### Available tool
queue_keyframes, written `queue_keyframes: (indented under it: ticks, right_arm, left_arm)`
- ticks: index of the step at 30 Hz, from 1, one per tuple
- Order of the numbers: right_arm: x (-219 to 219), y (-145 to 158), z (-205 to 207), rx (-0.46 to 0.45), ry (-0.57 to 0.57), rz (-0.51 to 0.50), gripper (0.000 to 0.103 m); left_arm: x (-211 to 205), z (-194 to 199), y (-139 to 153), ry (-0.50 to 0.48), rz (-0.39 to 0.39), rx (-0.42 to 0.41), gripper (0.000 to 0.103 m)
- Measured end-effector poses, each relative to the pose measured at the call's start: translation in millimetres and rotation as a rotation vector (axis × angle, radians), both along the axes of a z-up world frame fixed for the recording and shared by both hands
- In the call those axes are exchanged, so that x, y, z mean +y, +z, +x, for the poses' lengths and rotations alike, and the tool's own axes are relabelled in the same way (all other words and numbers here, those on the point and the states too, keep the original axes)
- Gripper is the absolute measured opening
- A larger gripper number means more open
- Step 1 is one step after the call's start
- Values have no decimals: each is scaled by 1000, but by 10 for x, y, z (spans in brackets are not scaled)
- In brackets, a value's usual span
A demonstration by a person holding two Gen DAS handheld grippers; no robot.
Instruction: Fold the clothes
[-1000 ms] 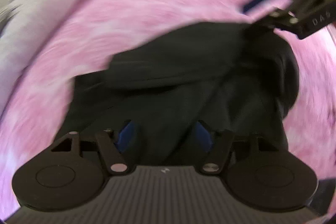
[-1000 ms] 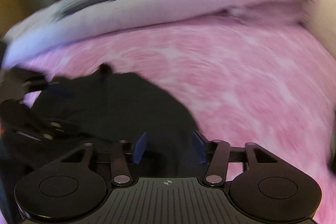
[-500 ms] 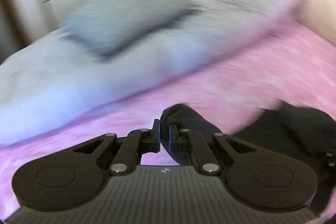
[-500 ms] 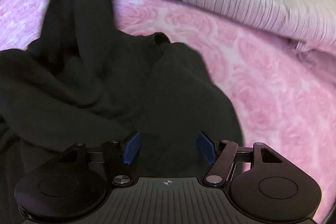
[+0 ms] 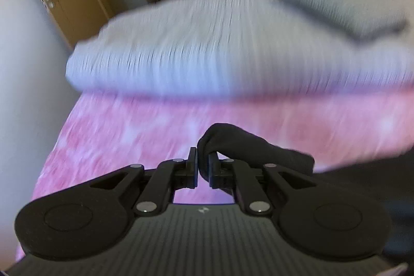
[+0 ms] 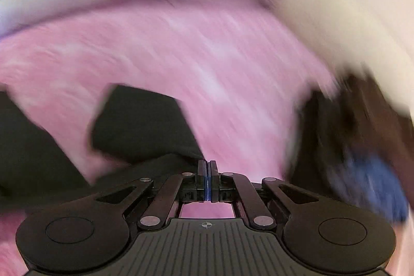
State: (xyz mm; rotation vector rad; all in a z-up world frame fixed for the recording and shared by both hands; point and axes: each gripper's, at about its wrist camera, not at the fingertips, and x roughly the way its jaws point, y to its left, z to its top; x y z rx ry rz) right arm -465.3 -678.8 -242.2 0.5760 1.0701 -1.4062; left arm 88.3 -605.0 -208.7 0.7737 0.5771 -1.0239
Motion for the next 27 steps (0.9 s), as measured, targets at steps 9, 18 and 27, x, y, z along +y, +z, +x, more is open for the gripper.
queue_keyframes:
  ticks: [9,18,27]
  right_arm:
    - [342,137,893,-125,239,-47,52]
    - [-161,-286,2422,-406,670,82,53]
    - [-538,-810,2977,-419,817,240,40]
  left_arm:
    - [178,-659,-258,-239,145,-49,39]
    - [-835,-2007,-1068,-868,214,155,61]
    - [-1337,-2127,-1519,-933,336,185,2]
